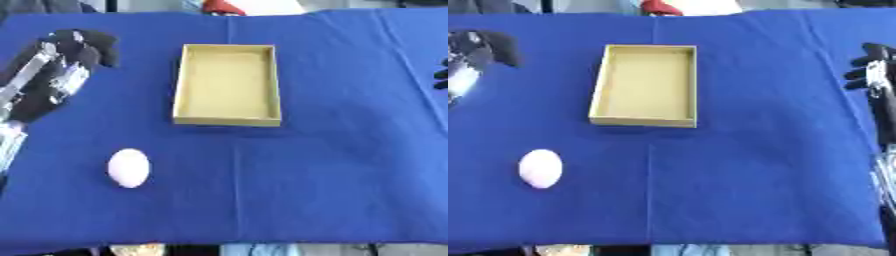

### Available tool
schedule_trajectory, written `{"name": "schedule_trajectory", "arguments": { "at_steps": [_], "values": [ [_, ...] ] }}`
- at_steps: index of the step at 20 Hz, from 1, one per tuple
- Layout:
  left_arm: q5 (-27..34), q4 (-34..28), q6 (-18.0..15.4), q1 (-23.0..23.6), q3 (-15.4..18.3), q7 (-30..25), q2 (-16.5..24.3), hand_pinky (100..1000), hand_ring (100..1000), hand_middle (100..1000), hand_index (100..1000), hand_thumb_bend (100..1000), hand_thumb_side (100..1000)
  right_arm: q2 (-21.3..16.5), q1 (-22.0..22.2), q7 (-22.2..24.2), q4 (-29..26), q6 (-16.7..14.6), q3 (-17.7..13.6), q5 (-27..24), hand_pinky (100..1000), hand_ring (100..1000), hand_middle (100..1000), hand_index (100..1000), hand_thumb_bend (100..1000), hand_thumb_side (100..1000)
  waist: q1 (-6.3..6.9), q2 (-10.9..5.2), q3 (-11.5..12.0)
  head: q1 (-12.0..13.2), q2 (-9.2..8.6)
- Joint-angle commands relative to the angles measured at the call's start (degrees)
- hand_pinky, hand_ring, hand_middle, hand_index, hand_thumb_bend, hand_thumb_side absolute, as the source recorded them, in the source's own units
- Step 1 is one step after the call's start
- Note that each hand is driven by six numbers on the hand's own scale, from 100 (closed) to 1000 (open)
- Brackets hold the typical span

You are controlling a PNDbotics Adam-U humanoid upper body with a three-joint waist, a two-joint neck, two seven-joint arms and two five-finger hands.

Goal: Pick up objects on the table and place them in the box.

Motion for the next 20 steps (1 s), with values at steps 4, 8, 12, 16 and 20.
{"name": "schedule_trajectory", "arguments": {
  "at_steps": [4,8,12,16,20],
  "values": [
    [-3.60,-2.90,-4.01,-1.72,-4.20,-7.10,10.68,714,648,630,813,100,683,-1.88,-0.27,0.31,-0.87,0.01,-0.39,0.53,512,563,577,781,100,793,0.37,-1.41,-0.17,-0.45,0.30],
    [-6.16,-3.90,-6.55,-3.58,-7.03,-12.92,14.19,711,637,631,808,135,615,-1.99,-0.20,0.44,-0.81,0.03,-0.26,0.54,512,563,577,781,100,792,0.54,-1.60,-0.38,-0.50,0.30],
    [-9.90,-4.22,-8.65,-5.30,-9.18,-18.99,15.73,707,636,630,805,146,561,-2.06,-0.13,0.53,-0.76,0.04,-0.17,0.51,511,562,576,780,100,794,0.64,-1.68,-0.57,-0.55,0.30],
    [-13.78,-2.67,-9.47,-5.81,-10.95,-22.19,15.23,702,633,630,807,144,537,-2.05,-0.18,0.56,-0.77,0.03,-0.12,0.48,511,563,576,780,100,793,0.70,-1.64,-0.64,-0.65,0.30],
    [-17.65,0.30,-10.03,-5.68,-12.56,-23.72,14.02,699,629,627,804,105,485,-2.03,-0.18,0.55,-0.75,0.03,-0.11,0.46,511,563,576,780,100,793,0.76,-1.64,-0.74,-0.71,0.30]
  ]
}}
